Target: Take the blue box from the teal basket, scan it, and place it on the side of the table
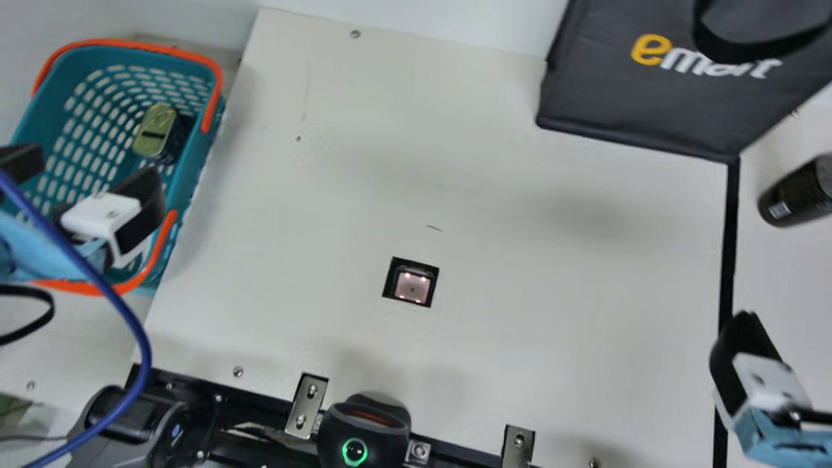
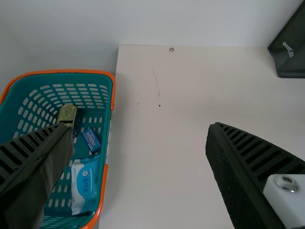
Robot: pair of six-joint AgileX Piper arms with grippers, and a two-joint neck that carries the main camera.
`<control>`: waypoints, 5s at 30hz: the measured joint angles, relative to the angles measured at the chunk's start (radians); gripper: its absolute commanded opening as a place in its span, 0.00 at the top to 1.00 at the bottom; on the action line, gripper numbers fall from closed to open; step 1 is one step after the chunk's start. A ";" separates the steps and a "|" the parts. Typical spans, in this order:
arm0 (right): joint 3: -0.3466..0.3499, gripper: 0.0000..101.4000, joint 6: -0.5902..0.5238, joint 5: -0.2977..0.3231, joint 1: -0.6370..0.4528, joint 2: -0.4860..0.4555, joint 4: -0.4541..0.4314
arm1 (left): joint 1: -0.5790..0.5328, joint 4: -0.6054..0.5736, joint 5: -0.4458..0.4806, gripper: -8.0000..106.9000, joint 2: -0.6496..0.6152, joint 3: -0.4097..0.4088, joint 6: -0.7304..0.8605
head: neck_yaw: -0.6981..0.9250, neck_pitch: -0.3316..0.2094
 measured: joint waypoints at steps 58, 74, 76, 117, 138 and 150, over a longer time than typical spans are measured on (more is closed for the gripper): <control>0.000 0.06 0.000 0.000 0.000 0.000 0.000 | 0.605 -0.143 -0.244 0.15 0.539 -0.022 0.465 | 0.071 0.000; 0.000 0.06 0.000 0.000 0.000 0.000 0.000 | 0.611 -0.125 -0.265 0.15 0.832 -0.100 0.627 | 0.071 0.000; 0.000 0.06 0.000 0.000 0.000 0.000 0.000 | 0.615 -0.125 -0.265 0.15 0.868 -0.112 0.644 | 0.071 0.000; 0.000 0.06 0.000 0.000 0.000 0.000 0.000 | 0.628 -0.109 -0.434 0.15 1.259 -0.067 0.687 | 0.071 0.000; 0.000 0.06 0.000 -0.001 0.000 0.000 0.000 | 0.583 -0.217 -0.588 0.15 1.309 -0.011 0.225 | 0.071 0.000; 0.000 0.06 0.000 -0.001 0.000 0.000 0.000 | 0.532 -0.199 -0.650 0.15 1.364 -0.010 0.068 | 0.069 0.000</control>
